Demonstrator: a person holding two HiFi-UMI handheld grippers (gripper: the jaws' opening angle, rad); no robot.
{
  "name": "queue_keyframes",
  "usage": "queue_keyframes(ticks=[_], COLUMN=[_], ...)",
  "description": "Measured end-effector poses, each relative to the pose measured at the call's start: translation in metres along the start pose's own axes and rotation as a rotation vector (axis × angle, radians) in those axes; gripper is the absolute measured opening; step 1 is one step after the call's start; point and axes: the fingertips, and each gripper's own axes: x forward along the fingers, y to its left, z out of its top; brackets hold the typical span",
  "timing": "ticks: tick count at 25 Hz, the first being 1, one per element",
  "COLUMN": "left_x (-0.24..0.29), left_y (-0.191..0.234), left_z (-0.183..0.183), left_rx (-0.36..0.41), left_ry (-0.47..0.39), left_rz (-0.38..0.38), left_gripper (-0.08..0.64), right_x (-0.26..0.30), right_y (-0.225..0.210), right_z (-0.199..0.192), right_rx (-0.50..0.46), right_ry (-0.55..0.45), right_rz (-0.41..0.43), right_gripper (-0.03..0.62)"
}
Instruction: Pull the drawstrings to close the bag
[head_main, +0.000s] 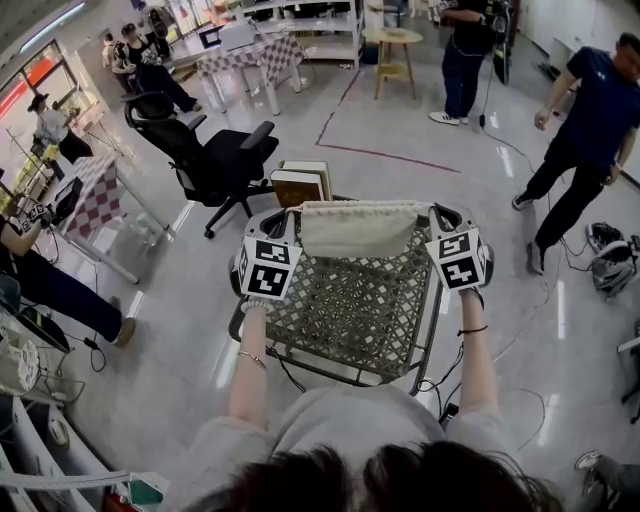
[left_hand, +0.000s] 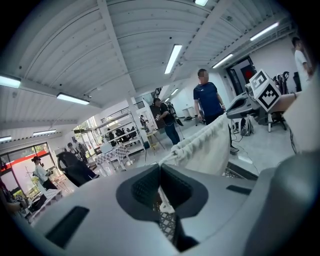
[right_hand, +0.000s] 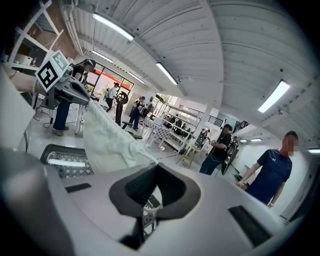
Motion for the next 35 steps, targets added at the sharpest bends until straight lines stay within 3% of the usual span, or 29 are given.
queue_keyframes(ticks=[15,35], left_x=[0.008,0.006], left_y=[0.001,0.011], left_z=[-0.007,-0.007], left_rx=[0.035,0.002], left_ry=[-0.005,-0.033], left_rz=[0.000,-0.001], left_gripper=[0.026,0.026], right_x=[0.002,-0.004], right_y=[-0.015,-0.021], right_z=[-0.011,-0.008], right_rx=[0.066,0.156], right_ry=[0.004,-0.040], right_rz=[-0.061,-0.082], right_gripper=[0.022,0.021])
